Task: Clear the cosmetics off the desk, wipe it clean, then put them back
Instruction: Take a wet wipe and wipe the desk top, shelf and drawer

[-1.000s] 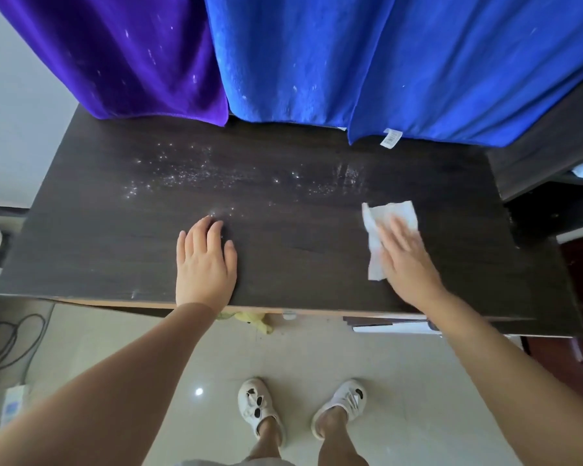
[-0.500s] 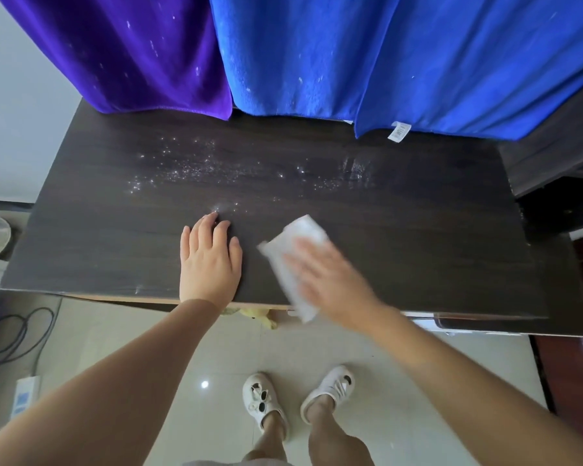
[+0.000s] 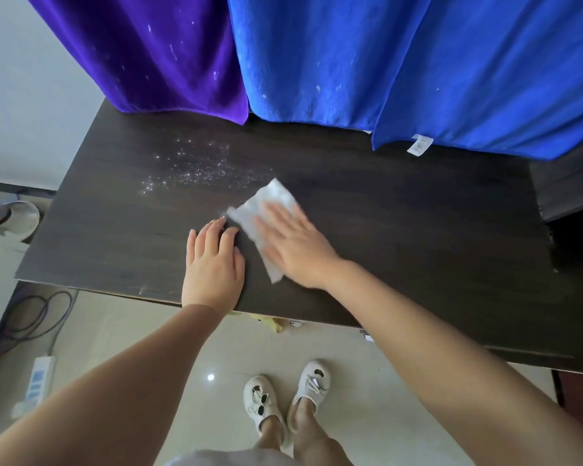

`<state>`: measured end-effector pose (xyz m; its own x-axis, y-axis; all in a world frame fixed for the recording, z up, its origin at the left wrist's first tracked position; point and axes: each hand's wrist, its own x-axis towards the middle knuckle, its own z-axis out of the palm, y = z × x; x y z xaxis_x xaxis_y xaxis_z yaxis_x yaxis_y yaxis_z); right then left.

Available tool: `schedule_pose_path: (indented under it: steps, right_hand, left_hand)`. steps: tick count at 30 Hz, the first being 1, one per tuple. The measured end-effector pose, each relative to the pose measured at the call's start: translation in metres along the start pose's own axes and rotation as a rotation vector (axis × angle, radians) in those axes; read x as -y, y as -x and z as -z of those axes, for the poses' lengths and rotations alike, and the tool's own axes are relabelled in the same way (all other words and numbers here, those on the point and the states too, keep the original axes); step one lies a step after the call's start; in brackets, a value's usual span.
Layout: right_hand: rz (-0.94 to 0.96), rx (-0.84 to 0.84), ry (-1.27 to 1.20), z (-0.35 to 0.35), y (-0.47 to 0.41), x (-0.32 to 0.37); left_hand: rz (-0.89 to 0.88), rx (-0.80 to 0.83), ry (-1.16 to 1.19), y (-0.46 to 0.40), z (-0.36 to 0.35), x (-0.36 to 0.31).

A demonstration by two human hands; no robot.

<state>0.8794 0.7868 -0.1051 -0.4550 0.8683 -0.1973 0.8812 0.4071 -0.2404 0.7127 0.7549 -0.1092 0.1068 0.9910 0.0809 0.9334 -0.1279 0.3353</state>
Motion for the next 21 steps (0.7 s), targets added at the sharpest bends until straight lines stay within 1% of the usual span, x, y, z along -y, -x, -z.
schedule_pose_path:
  steps: [1, 2, 3, 4, 5, 7, 9, 10, 11, 12, 13, 14, 16, 19, 20, 21]
  right_hand:
    - [0.1, 0.018, -0.005, 0.0, 0.009, -0.004]
    - [0.131, 0.008, -0.018, 0.002, 0.02, -0.018]
    - [0.091, -0.027, -0.025, 0.002, 0.031, -0.039]
    - [-0.019, -0.088, -0.029, 0.003, 0.045, -0.065]
    - [-0.195, -0.162, -0.025, 0.004, 0.059, -0.095]
    - [-0.613, -0.271, -0.019, 0.013, 0.084, -0.155]
    - [-0.98, -0.279, -0.08, 0.026, 0.089, -0.187]
    - [-1.108, -0.264, -0.118, 0.031, 0.081, -0.19]
    - [-1.182, -0.245, -0.136, 0.035, 0.066, -0.185]
    - [-1.19, -0.233, -0.136, 0.036, 0.047, -0.174]
    - [-1.132, -0.227, -0.125, 0.036, 0.025, -0.16]
    - [-1.013, -0.228, -0.099, 0.035, 0.004, -0.141]
    - [-0.637, -0.182, -0.018, 0.029, -0.032, -0.095]
    - [0.042, -0.03, 0.065, 0.024, -0.043, -0.034]
    - [0.192, 0.021, 0.067, 0.022, -0.037, -0.029]
    - [0.254, 0.021, 0.046, 0.023, -0.029, -0.034]
  left_hand:
    - [-0.001, -0.002, 0.001, 0.0, 0.001, 0.0]
    - [-0.001, -0.006, 0.0, 0.0, 0.001, -0.001]
    - [-0.001, -0.01, -0.001, 0.0, 0.001, -0.001]
    - [0.0, -0.013, -0.002, 0.0, 0.001, -0.001]
    - [0.001, -0.015, -0.003, 0.0, 0.0, -0.001]
    - [0.002, -0.021, -0.011, 0.0, -0.001, -0.001]
    - [0.002, -0.026, -0.015, -0.001, -0.002, 0.0]
    - [0.003, -0.028, -0.013, -0.001, -0.003, 0.0]
    - [0.002, -0.031, -0.014, -0.001, -0.003, 0.001]
    - [0.0, -0.032, -0.017, 0.0, -0.003, 0.001]
    - [-0.004, -0.031, -0.021, 0.0, -0.003, 0.001]
    - [-0.004, -0.027, -0.024, 0.0, -0.003, 0.001]
    - [0.004, -0.018, -0.026, -0.001, -0.002, 0.0]
    - [0.008, -0.014, -0.024, -0.001, -0.002, 0.0]
    - [0.008, -0.012, -0.023, -0.001, -0.002, -0.001]
    - [0.009, -0.012, -0.022, -0.001, -0.002, -0.001]
